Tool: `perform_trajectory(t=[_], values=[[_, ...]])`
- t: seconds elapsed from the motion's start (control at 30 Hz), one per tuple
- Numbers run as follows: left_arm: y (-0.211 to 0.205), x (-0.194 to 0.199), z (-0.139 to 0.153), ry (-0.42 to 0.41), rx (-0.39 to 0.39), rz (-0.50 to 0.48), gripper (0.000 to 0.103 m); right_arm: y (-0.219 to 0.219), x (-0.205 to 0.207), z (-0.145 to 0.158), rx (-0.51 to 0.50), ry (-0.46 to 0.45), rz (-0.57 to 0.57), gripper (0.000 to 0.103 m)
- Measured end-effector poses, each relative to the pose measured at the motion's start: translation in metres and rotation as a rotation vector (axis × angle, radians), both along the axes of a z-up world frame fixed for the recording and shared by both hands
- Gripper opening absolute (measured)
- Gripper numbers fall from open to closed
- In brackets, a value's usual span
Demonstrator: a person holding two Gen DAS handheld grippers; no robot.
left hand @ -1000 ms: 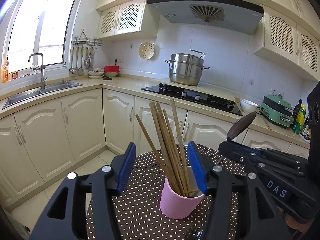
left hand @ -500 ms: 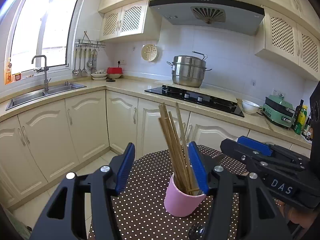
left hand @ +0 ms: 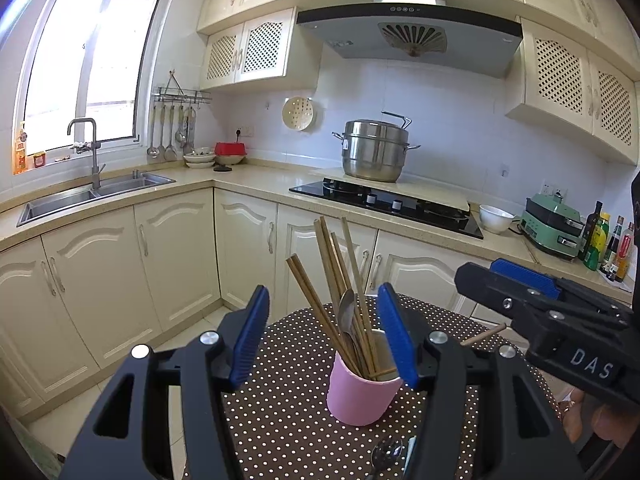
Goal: Organize utensils
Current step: 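Open both grippers and withdraw from the pink cup, then move both grippers down toward the dark utensil and light-blue knife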
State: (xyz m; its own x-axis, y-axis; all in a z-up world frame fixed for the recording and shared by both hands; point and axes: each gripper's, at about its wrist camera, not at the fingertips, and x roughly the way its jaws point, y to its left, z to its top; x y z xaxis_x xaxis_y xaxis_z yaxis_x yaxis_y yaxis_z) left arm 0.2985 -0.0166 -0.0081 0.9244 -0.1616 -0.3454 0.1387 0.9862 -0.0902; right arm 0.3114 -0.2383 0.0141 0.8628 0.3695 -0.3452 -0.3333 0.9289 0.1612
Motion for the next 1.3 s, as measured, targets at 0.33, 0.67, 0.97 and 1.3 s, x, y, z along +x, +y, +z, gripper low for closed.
perform_trajectory(t=[0.33,0.67,0.97,1.3], values=[[0.002,-0.024,-0.026,0.125,0.048,-0.033,0.064,-0.010,-0.039,-0.017,-0.029,0.013,-0.029,0.057],[0.004,-0.028,-0.107,0.364,0.108,-0.044,0.064,-0.006,-0.042,-0.113,-0.115,0.278,-0.072,0.063],[0.006,-0.028,-0.143,0.468,0.129,-0.037,0.064,0.005,-0.016,-0.188,-0.163,0.523,-0.110,0.064],[-0.007,-0.019,-0.156,0.515,0.150,-0.075,0.064,0.031,-0.001,-0.198,-0.310,0.524,-0.049,0.061]])
